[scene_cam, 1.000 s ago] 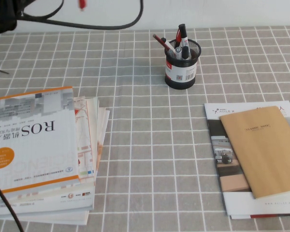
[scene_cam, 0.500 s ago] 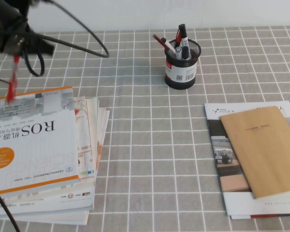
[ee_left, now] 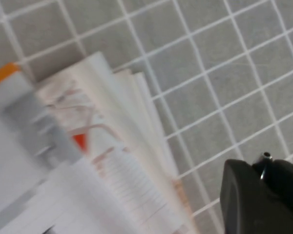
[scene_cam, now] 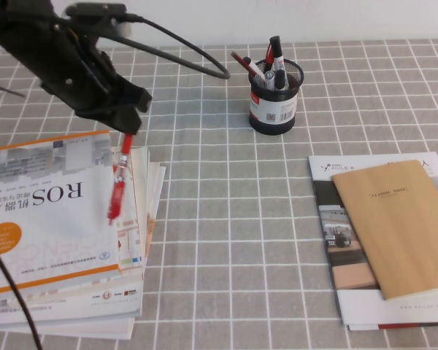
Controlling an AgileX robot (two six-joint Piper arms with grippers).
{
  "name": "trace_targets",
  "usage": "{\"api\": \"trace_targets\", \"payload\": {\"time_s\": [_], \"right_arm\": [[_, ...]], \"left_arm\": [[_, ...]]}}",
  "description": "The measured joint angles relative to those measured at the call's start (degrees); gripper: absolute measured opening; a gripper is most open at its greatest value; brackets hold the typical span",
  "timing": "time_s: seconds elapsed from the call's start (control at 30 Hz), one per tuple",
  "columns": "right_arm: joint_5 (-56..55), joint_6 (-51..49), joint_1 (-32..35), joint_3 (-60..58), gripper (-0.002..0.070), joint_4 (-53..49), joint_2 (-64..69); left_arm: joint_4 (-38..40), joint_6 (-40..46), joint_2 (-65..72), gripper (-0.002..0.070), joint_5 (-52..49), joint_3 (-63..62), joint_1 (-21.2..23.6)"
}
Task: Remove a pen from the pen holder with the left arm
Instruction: 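Take a marker out of the pen holder and lay it on the table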
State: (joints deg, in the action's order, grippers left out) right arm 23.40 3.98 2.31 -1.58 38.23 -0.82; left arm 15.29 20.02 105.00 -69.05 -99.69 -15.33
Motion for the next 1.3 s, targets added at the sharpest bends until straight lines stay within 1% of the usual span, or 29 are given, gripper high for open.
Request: {"api": "trace_targets", "payload": {"time_s": [0.13, 0.27, 0.53, 0.7, 0.87, 0.97, 1.03, 1.13, 1.2, 1.3], "right_arm": [[0.00, 0.00, 0.00, 0.00, -0.0013, 0.00, 0.00], [0.00, 0.00, 0.00, 0.00, -0.0013, 0.00, 0.00], [0.00, 0.00, 0.00, 0.00, -0.0013, 0.00, 0.00], [0.00, 0.00, 0.00, 0.00, -0.0013, 0.00, 0.00], [0.00, 0.00, 0.00, 0.00, -0.0013, 0.00, 0.00], [0.00, 0.00, 0.00, 0.00, -0.0013, 0.00, 0.00], [0.00, 0.00, 0.00, 0.00, -0.0013, 0.00, 0.00], [0.00, 0.00, 0.00, 0.00, -0.0013, 0.00, 0.00], [0.00, 0.00, 0.00, 0.00, -0.0013, 0.00, 0.00], [0.00, 0.00, 0.00, 0.00, -0.0013, 0.00, 0.00]], "left_arm": [[7.20, 0.00, 5.56, 0.0055, -0.98, -2.00, 0.00], [13.37, -0.64, 11.29, 0.0055, 0.84, -2.64, 0.00], [14.87, -5.32, 19.58, 0.0055, 4.36, -2.62, 0.00], [15.80, -5.53, 19.91, 0.0055, 8.19, -2.62, 0.00], [16.02, -5.53, 19.91, 0.0057, 9.74, -2.75, 0.00], [16.02, -5.53, 19.91, 0.0090, 9.99, -2.75, 0.00], [15.90, -5.53, 19.91, 0.0142, 10.13, -2.75, 0.00], [15.90, -5.53, 19.91, 0.0243, 10.26, -2.75, 0.00], [15.81, -5.53, 19.91, 0.0269, 10.60, -2.75, 0.00], [15.81, -5.53, 20.00, 0.0285, 10.21, -3.72, 0.20]]}}
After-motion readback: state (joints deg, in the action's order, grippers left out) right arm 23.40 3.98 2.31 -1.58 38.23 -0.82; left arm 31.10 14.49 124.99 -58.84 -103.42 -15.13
